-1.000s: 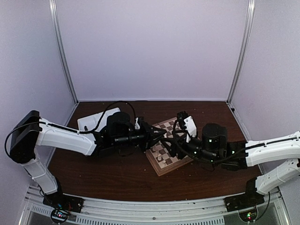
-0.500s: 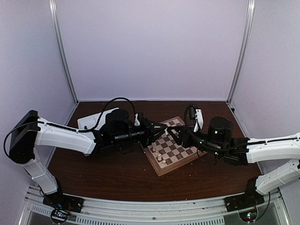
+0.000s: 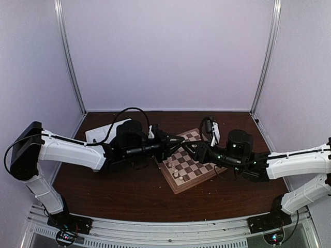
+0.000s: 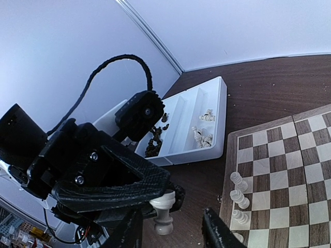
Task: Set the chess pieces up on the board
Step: Place the chess piece on the chessboard.
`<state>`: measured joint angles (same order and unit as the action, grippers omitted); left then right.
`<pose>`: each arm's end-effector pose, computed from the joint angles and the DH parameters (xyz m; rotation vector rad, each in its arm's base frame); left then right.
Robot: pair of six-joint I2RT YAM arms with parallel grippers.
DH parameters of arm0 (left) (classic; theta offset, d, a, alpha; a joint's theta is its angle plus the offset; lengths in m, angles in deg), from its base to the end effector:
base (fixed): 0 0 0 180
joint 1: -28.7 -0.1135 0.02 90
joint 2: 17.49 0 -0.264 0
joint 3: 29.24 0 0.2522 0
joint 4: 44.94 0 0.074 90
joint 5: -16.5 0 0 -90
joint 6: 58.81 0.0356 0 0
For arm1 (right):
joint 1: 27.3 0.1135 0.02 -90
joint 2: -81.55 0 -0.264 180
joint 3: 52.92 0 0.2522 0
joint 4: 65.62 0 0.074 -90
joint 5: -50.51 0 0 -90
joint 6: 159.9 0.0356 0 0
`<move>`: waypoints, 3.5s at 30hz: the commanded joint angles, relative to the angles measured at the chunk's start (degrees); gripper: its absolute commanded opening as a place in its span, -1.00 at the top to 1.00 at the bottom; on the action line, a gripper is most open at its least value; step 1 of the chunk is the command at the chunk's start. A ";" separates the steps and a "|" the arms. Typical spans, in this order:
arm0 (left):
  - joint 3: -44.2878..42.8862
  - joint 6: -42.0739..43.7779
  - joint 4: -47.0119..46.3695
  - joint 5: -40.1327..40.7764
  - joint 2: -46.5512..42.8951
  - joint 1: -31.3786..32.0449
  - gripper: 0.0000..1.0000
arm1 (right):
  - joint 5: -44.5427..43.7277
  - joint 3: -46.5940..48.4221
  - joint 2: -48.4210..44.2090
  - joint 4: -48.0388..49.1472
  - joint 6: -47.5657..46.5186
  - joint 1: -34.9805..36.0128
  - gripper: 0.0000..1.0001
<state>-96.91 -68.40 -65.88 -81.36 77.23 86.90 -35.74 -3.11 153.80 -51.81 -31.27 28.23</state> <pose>0.1935 -0.3213 0.2503 -0.6568 2.1266 -1.9884 0.1571 0.2329 0.2522 -0.3312 1.8665 1.2352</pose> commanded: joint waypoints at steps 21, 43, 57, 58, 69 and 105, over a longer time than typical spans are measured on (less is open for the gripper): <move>-1.77 -0.97 -3.84 0.08 -0.17 0.23 0.68 | 3.92 -1.58 2.71 8.48 4.16 -0.33 0.89; -1.63 49.66 36.55 6.94 -18.00 -7.58 -0.07 | 12.27 6.85 -9.60 -38.92 -4.64 -4.97 0.97; 3.18 86.90 42.68 14.69 -28.66 -3.89 -0.05 | 22.63 28.68 8.31 -77.53 -23.04 -8.66 0.93; 4.40 89.81 41.07 14.08 -29.17 -3.29 -0.05 | 22.89 30.33 10.34 -79.13 -23.97 -8.68 0.95; 10.53 127.14 34.30 1.09 -27.32 4.73 -0.01 | 31.79 34.91 12.85 -76.85 -22.17 -8.56 0.98; 1.88 134.68 23.42 -3.87 -12.48 8.74 0.25 | 39.23 32.60 11.10 -61.05 -10.51 -1.91 0.95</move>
<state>-93.29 65.61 -39.80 -84.39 64.22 95.20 2.92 29.68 164.45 -114.64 -42.37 25.89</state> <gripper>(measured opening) 0.412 0.096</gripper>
